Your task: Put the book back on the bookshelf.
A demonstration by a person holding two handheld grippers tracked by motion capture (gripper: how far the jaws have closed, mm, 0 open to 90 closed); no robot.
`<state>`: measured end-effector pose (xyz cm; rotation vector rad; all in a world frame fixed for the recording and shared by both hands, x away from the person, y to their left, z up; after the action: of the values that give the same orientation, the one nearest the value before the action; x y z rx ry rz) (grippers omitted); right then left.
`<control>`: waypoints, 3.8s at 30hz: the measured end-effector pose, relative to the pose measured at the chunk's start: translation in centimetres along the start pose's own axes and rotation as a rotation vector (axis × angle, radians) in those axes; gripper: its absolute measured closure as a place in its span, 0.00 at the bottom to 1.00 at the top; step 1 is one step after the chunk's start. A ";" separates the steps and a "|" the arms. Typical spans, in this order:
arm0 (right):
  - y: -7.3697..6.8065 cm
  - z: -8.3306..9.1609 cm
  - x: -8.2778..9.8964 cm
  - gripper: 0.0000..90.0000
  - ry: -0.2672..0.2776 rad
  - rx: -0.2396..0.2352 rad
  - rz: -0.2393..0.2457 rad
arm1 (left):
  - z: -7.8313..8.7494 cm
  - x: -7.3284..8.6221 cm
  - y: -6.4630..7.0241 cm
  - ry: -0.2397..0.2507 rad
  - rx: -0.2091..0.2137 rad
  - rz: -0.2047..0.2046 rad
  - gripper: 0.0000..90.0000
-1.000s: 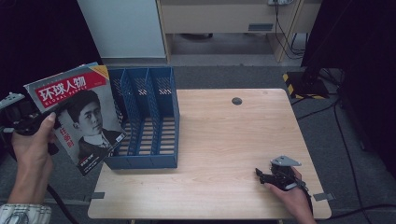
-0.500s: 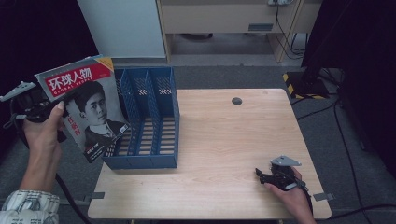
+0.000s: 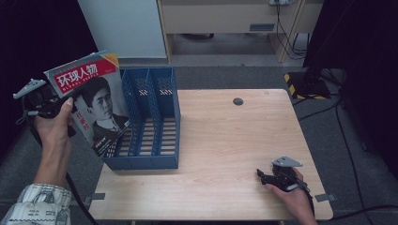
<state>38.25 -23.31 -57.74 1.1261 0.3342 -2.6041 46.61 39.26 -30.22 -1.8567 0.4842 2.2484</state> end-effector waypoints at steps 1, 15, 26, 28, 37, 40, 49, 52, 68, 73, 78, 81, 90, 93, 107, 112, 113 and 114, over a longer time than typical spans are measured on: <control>0.0 0.0 0.0 0.28 0.000 0.000 -0.001 | -0.1 0.0 0.0 0.004 0.001 0.004 0.96; 0.0 0.0 0.0 0.28 0.001 0.001 -0.001 | -1.2 0.8 0.7 0.013 -0.008 -0.026 0.96; 0.0 0.0 0.0 0.28 0.000 0.001 0.002 | -1.9 1.8 1.0 0.036 -0.025 -0.052 0.96; 0.0 0.0 0.0 0.28 0.001 0.001 -0.002 | -1.8 2.1 0.9 0.047 -0.032 -0.053 0.96; 0.0 0.0 0.0 0.28 0.000 0.001 0.000 | -1.2 2.1 0.4 0.097 -0.040 -0.053 0.96; 0.0 0.0 0.0 0.28 0.001 0.002 -0.001 | -1.3 2.2 0.4 0.102 -0.041 -0.047 0.96; 0.0 0.0 0.0 0.28 0.000 0.001 -0.002 | -1.7 3.4 0.6 0.119 -0.046 -0.052 0.96; 0.0 0.0 0.0 0.28 0.001 0.002 -0.002 | -1.7 3.8 0.6 0.116 -0.059 -0.063 0.96; 0.0 0.0 0.0 0.28 0.002 0.004 0.002 | -1.9 6.5 0.5 0.164 -0.090 -0.026 0.96; 0.0 0.1 0.1 0.28 0.002 0.005 0.002 | -2.0 7.1 0.6 0.164 -0.089 -0.026 0.96; 0.0 0.1 0.1 0.28 0.002 0.005 0.002 | -2.0 8.2 0.5 0.153 -0.094 -0.010 0.96; 0.0 0.1 0.1 0.28 0.000 0.004 0.001 | -2.2 8.9 0.6 0.146 -0.100 -0.013 0.96; 0.0 0.1 0.1 0.28 0.001 0.005 0.000 | -2.6 10.1 0.8 0.131 -0.091 -0.017 0.95; 0.0 0.1 0.1 0.28 0.001 0.005 0.000 | -2.6 10.4 0.7 0.131 -0.088 -0.006 0.95; 0.0 0.2 0.1 0.28 -0.001 0.004 -0.001 | -2.4 10.9 0.4 0.107 -0.106 -0.023 0.95; 0.0 0.2 0.1 0.28 -0.002 0.004 -0.003 | -2.1 11.4 -0.1 0.101 -0.118 -0.013 0.94; 0.0 0.2 0.1 0.28 -0.002 0.004 -0.003 | -2.1 11.4 -0.1 0.101 -0.118 -0.013 0.94; 0.0 0.2 0.1 0.28 -0.002 0.004 -0.003 | -2.1 11.6 -0.2 0.088 -0.119 -0.013 0.94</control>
<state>38.05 -23.39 -57.73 1.1256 0.3300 -2.6090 46.26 37.99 -41.96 -2.0171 0.3573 2.2398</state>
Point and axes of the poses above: each handheld gripper's, and its own axes: z roughly backward along the jaws, x roughly out of its underside, y roughly to its right, the point moved 6 cm from there along -z, roughly forward along the jaws, and after that the axes turned 7 degrees about -z, right-handed, at the moved point
